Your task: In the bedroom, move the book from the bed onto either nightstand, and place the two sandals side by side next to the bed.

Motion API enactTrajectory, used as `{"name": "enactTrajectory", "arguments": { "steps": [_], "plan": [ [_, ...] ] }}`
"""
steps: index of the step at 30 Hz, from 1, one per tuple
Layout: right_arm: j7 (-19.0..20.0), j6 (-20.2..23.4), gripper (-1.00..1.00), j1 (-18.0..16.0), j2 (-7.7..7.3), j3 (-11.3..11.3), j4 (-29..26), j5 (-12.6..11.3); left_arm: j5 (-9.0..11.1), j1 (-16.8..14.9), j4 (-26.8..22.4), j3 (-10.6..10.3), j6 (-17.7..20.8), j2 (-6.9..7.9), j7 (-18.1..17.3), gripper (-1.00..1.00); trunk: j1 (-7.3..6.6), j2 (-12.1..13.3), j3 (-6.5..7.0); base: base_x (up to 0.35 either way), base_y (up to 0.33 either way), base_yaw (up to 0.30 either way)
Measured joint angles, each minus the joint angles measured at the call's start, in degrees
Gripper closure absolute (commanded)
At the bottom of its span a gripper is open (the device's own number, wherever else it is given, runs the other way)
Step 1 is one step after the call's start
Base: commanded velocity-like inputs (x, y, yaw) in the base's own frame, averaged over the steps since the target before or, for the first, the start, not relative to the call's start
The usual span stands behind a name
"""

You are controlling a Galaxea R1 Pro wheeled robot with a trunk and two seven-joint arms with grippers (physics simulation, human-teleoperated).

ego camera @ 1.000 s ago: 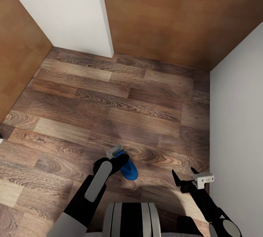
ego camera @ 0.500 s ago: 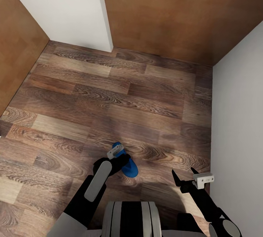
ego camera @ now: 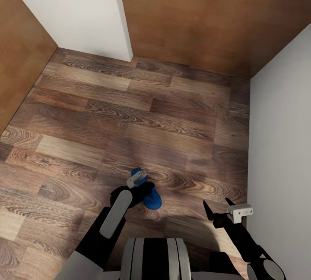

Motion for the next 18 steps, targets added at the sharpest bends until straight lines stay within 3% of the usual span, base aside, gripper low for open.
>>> {"name": "enactTrajectory", "arguments": {
  "steps": [18],
  "plan": [
    [-0.01,0.00,-1.00,0.00,-0.04,0.00,0.00,0.00,0.03,0.00,0.00,-0.02,0.00,0.00,-0.07,-1.00,0.00,0.00,0.00,0.030,0.000,0.000]
  ]
}}
